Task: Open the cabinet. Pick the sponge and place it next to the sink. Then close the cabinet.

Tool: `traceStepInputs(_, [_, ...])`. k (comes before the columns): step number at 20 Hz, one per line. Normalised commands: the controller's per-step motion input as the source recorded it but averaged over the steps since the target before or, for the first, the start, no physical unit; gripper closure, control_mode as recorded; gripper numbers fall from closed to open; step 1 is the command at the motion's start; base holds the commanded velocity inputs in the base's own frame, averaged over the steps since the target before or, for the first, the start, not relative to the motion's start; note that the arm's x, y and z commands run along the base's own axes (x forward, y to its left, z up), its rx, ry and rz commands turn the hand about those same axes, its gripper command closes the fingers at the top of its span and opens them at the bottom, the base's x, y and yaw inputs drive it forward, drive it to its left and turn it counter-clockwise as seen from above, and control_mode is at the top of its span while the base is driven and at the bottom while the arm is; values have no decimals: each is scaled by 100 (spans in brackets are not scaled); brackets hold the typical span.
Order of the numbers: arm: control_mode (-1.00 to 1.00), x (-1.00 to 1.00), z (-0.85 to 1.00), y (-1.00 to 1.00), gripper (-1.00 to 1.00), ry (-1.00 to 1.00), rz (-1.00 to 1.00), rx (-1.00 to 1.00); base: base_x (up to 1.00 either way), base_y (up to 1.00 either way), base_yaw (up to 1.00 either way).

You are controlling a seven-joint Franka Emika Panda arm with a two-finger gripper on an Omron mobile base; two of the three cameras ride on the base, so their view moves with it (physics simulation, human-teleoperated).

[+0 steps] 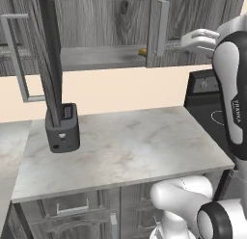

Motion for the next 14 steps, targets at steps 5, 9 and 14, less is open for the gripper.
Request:
traceStepInputs(5, [-100, 31, 0, -15, -100, -9, 10, 0, 0, 0, 0])
traceStepInputs(9, [-100, 30, 0, -15, -100, -3, 6, 0, 0, 0, 0])
traceStepInputs(14, [-100, 36, 0, 0, -100, 0, 9, 0, 0, 0, 0])
